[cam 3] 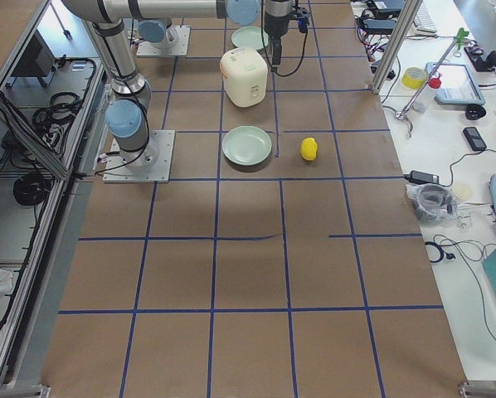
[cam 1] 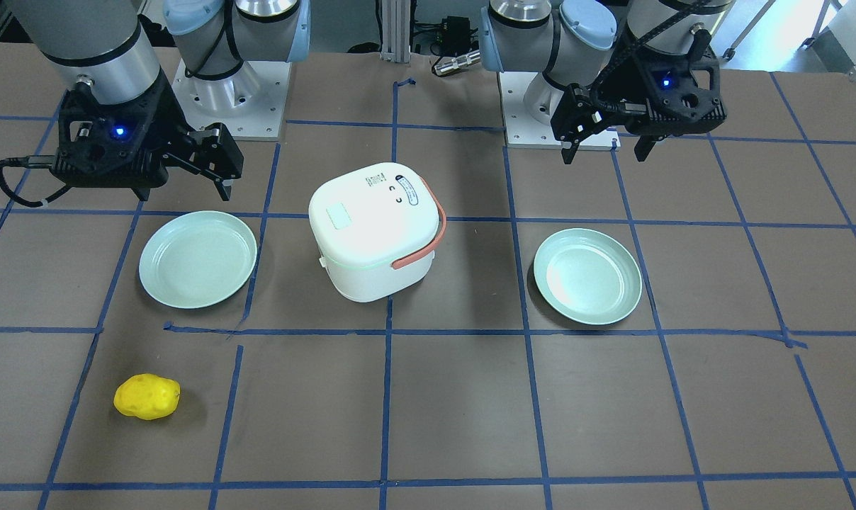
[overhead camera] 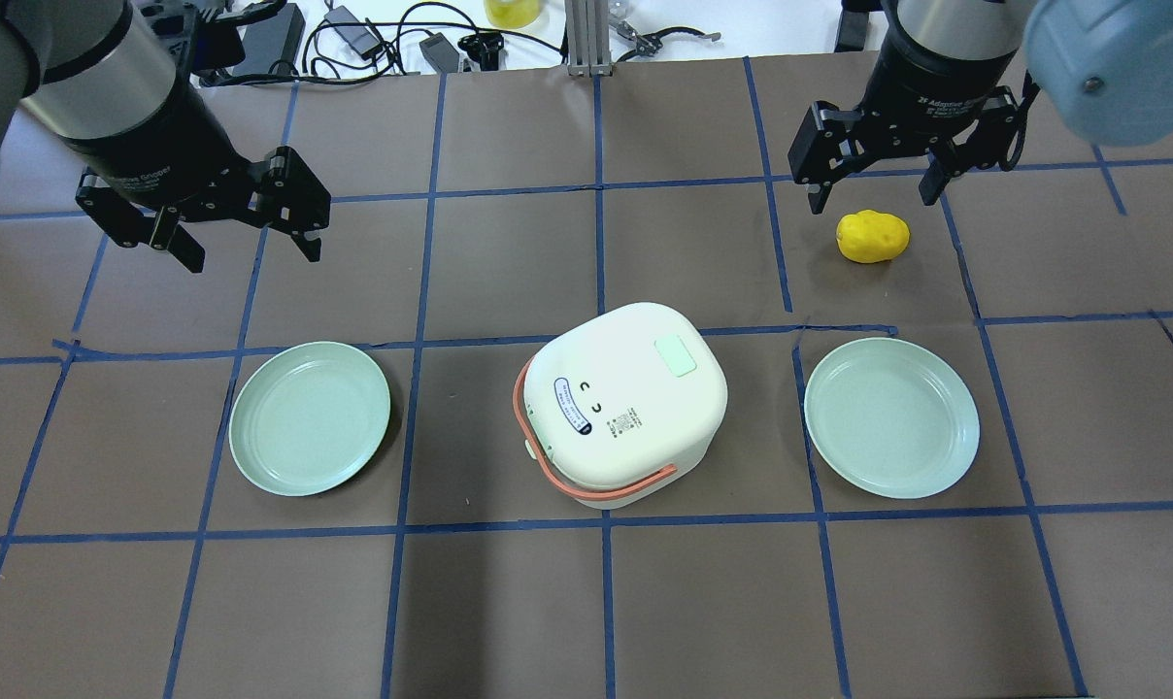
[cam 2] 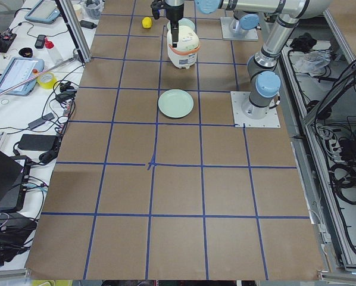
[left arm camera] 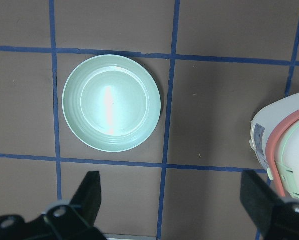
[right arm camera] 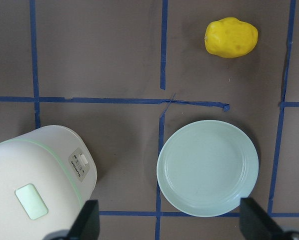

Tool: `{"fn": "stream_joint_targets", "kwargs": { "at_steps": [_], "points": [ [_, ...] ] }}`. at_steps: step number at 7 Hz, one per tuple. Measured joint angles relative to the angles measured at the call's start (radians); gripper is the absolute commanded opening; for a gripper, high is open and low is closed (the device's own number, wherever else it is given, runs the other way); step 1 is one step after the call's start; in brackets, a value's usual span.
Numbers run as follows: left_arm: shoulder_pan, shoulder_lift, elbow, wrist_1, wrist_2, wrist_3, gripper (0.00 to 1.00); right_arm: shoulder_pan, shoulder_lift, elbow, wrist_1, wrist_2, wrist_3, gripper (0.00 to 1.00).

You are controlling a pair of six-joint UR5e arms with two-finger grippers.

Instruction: Press rice cooker button

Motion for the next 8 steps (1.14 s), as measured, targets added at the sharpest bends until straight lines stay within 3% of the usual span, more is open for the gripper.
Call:
{"fn": "stream_joint_targets", "kwargs": {
  "at_steps": [8],
  "points": [
    [0.000, 0.000, 0.000, 0.000, 0.000, 0.000, 1.00, 0.005, -0.005, 0.001, 0.004, 0.012, 0.012, 1.00]
  ]
}}
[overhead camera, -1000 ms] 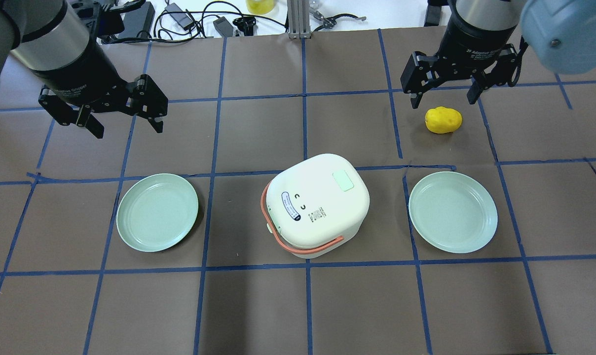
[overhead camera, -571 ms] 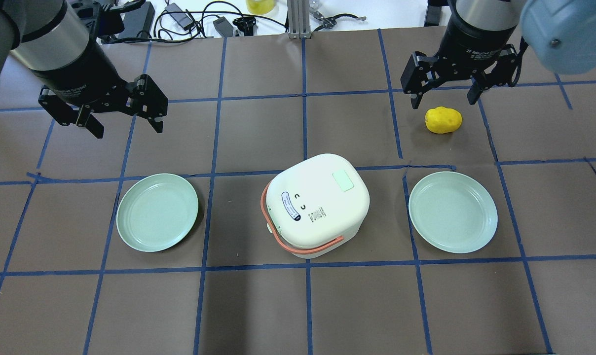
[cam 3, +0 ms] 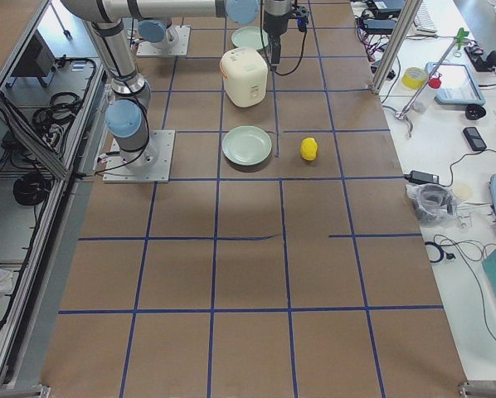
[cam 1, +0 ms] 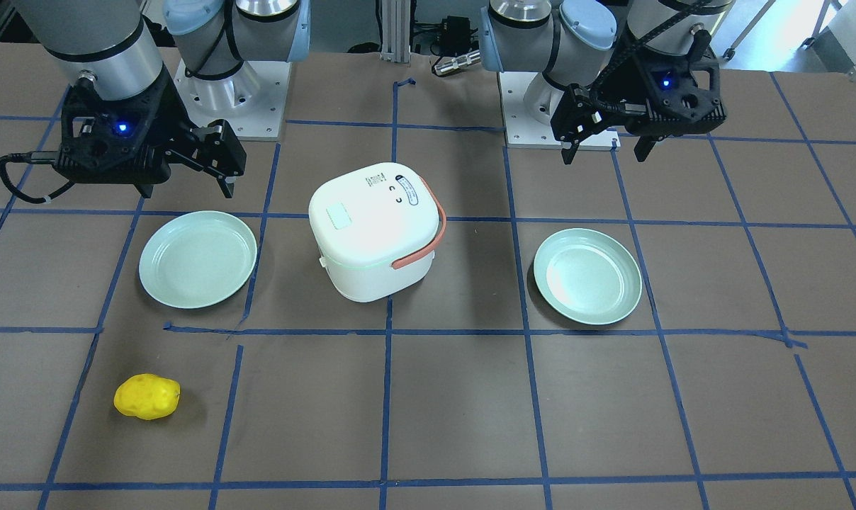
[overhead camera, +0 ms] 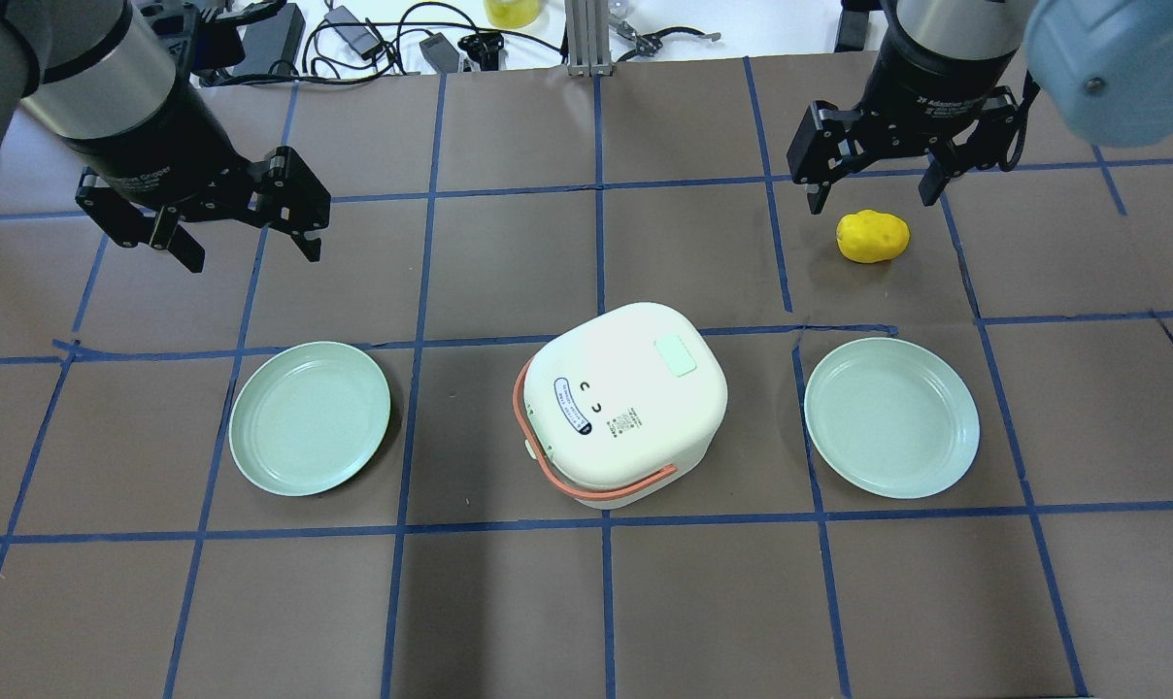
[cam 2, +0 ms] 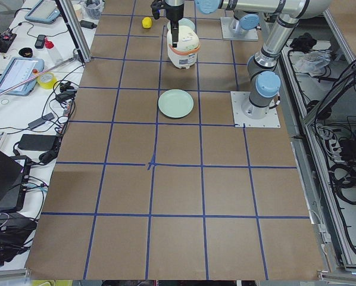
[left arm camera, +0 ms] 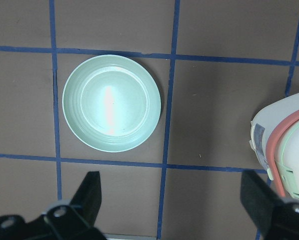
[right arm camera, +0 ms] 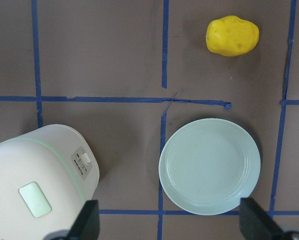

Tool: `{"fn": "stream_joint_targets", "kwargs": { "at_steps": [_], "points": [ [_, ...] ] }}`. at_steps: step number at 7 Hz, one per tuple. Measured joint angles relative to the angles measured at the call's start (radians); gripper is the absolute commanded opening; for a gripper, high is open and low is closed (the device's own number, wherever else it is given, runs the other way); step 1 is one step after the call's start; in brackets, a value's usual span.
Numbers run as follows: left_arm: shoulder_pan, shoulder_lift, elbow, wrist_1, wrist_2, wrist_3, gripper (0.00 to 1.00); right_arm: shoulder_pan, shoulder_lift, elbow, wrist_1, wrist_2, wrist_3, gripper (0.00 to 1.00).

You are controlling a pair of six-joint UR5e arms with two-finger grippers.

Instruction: Press rice cooker button

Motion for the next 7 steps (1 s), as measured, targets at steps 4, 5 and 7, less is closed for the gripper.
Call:
{"fn": "stream_joint_targets", "kwargs": {
  "at_steps": [4, 5, 7],
  "points": [
    [0.000, 0.000, 0.000, 0.000, 0.000, 0.000, 1.00, 0.026, 0.001, 0.008, -0.010, 0.063, 0.043, 0.95],
    [0.000, 0.000, 0.000, 0.000, 0.000, 0.000, 1.00, 0.048, 0.007, 0.013, -0.012, 0.074, 0.071, 0.76],
    [0.000, 0.000, 0.000, 0.000, 0.000, 0.000, 1.00, 0.119, 0.019, 0.020, -0.016, 0.077, 0.170, 0.44]
  ]
}}
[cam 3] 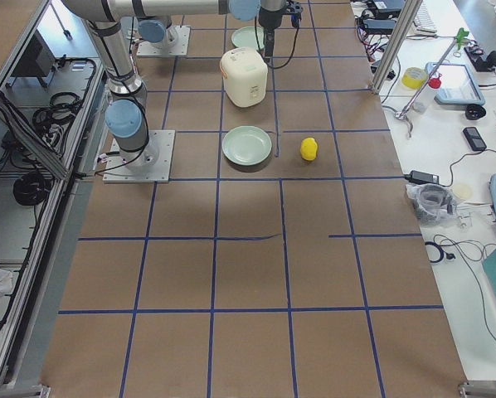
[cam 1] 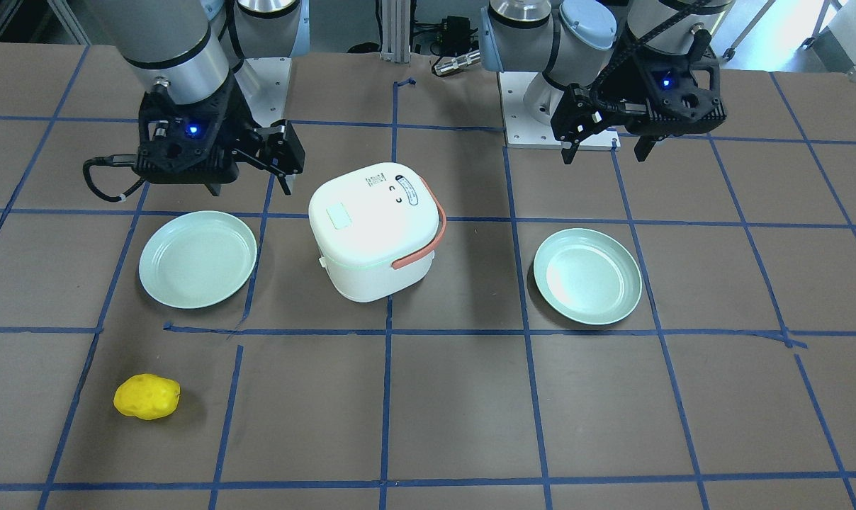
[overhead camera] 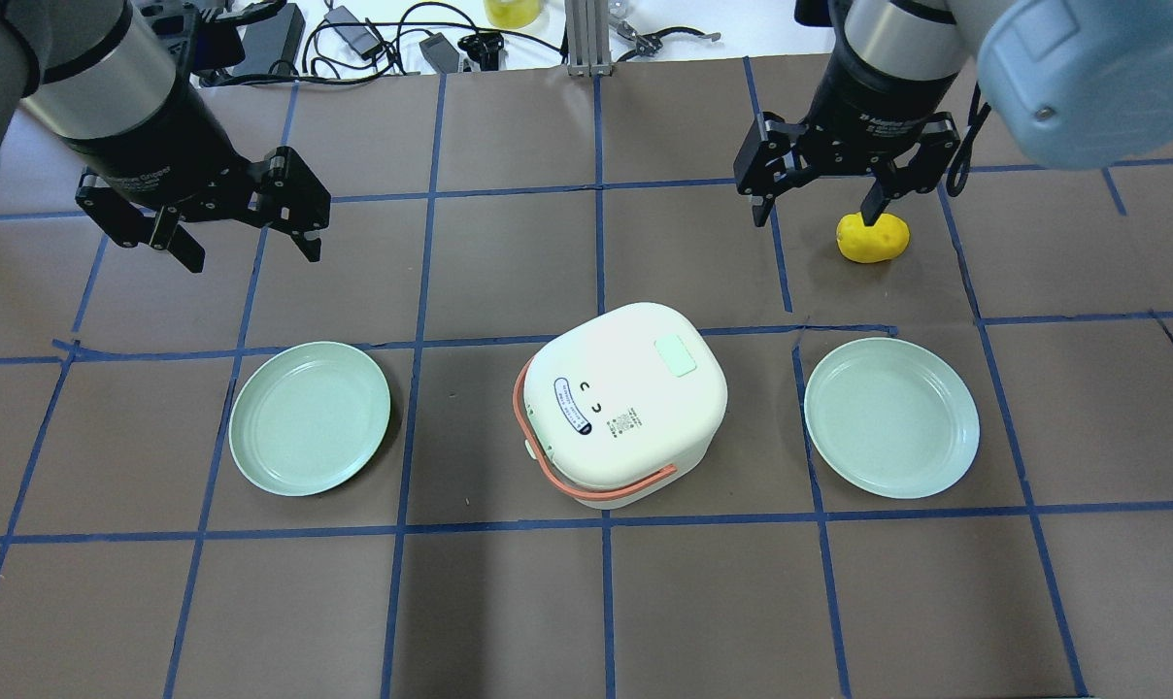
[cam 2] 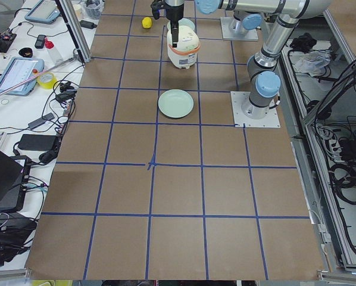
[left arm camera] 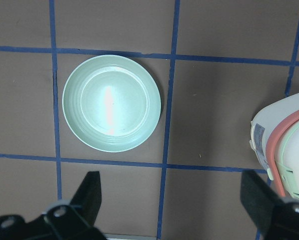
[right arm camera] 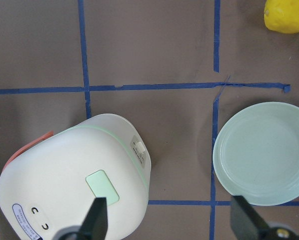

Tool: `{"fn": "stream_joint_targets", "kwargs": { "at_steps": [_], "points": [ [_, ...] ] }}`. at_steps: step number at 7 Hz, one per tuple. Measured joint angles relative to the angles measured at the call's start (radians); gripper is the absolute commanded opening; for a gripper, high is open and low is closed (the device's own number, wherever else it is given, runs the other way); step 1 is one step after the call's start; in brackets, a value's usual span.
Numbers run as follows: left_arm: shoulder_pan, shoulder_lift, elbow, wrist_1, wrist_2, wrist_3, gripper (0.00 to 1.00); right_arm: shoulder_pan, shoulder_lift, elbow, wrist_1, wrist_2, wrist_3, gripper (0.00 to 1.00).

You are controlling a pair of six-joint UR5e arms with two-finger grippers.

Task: Press rice cooker button
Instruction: 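Move the right gripper over the rice cooker's lid button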

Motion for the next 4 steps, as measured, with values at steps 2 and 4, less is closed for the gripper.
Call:
{"fn": "stream_joint_targets", "kwargs": {
  "at_steps": [2, 4],
  "points": [
    [0.000, 0.000, 0.000, 0.000, 0.000, 0.000, 1.00, 0.050, 0.017, 0.004, -0.001, 0.002, 0.074, 0.33],
    [0.000, 0.000, 0.000, 0.000, 0.000, 0.000, 1.00, 0.068, 0.033, 0.026, -0.006, 0.023, 0.091, 0.19]
  ]
}}
